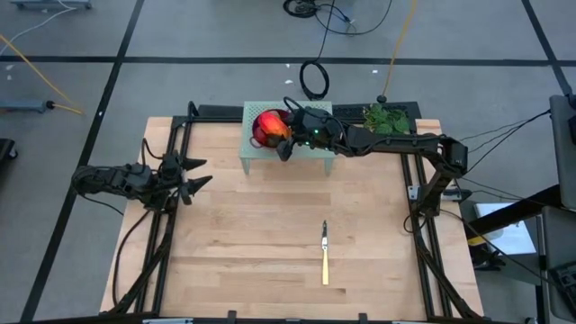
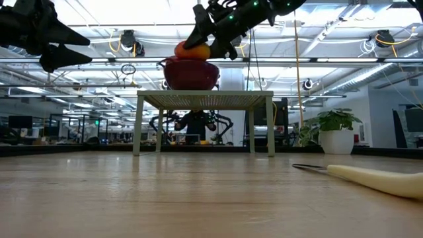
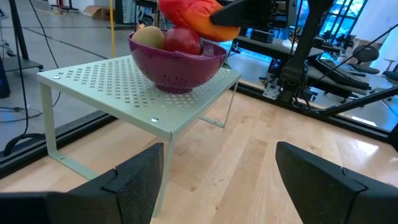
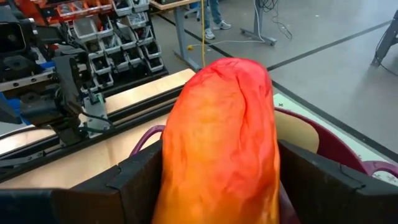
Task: Pick & Place Fruit
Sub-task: Put the mango into violet strainer bowl on the shelf
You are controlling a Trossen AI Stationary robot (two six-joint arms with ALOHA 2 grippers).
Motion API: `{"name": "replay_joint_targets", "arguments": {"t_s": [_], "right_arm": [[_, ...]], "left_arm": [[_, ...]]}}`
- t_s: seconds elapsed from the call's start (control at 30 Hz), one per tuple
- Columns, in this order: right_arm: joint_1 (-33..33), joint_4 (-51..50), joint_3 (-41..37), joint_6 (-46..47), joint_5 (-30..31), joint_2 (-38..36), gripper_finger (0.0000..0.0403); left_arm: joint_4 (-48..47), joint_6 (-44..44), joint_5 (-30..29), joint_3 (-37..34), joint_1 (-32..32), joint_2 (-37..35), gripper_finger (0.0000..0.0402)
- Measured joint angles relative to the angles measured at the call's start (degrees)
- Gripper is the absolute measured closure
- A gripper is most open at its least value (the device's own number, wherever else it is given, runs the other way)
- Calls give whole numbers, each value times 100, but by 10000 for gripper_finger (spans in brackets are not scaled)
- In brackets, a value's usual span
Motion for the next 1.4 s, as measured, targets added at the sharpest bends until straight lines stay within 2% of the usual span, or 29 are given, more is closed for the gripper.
{"name": "replay_joint_targets", "arguments": {"t_s": [0.53, 1.4], "right_arm": [[-67, 360, 0, -109, 132, 0, 115], [-61, 315, 0, -272, 127, 0, 115]], "left_arm": [[1, 0, -1, 0, 0, 0, 92], [2, 0, -2, 0, 0, 0, 92]]}}
